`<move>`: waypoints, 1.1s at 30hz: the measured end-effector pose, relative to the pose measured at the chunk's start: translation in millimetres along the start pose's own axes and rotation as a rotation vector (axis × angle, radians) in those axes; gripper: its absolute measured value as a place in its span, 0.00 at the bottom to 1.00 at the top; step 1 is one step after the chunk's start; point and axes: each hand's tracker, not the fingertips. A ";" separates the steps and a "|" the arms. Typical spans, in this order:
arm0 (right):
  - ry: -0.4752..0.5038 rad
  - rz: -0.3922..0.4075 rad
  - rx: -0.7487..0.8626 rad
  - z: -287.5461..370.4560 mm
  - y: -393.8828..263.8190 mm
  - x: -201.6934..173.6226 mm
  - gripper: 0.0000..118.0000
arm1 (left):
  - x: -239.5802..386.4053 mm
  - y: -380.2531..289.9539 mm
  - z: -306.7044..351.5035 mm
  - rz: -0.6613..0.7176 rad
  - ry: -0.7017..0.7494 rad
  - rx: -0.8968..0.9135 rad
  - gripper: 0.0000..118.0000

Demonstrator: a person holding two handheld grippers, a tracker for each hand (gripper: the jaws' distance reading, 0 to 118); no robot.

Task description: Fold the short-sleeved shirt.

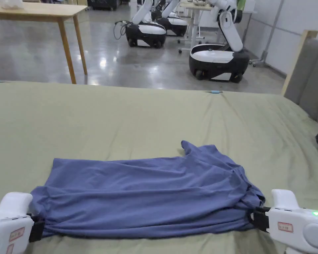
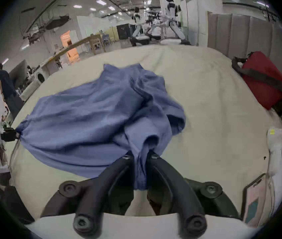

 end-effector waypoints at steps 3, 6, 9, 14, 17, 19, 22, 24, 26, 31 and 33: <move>0.013 0.064 0.069 43.0 8.1 -12.5 0.11 | -5.6 4.6 27.9 0.048 -0.026 0.077 0.05; 0.000 0.129 0.103 93.1 5.4 -27.0 0.11 | -9.1 7.7 64.8 0.037 -0.064 0.091 0.05; 0.006 0.149 0.104 134.1 -8.5 -34.0 0.11 | -7.5 -3.7 101.8 -0.048 -0.071 0.098 0.05; -0.034 0.194 0.026 162.8 -68.0 -40.8 0.11 | -5.6 -59.8 121.2 -0.098 -0.054 0.044 0.05; -0.009 0.115 -0.057 142.8 -106.8 -29.0 0.11 | -13.0 -93.8 101.4 -0.044 -0.072 -0.010 0.05; -0.005 0.090 -0.062 134.8 -120.5 -27.2 0.13 | -16.6 -105.6 92.6 -0.006 -0.073 -0.022 0.09; -0.003 0.060 -0.051 143.4 -109.1 -29.8 0.68 | -18.2 -102.5 104.4 -0.014 -0.013 -0.018 0.78; -0.015 0.096 0.011 162.2 -92.8 -40.4 0.92 | -14.9 -94.4 128.6 -0.041 0.001 0.088 0.86; -0.014 0.150 0.166 184.1 -77.5 -60.3 0.93 | -12.5 -80.4 152.9 0.021 -0.016 0.197 0.87; -0.063 0.204 0.448 202.9 -52.4 -117.2 0.87 | 19.3 -57.0 176.7 0.014 0.036 0.485 0.86; -0.069 0.170 0.461 191.2 -46.5 -121.3 0.18 | 27.5 -51.4 171.1 0.019 0.055 0.475 0.53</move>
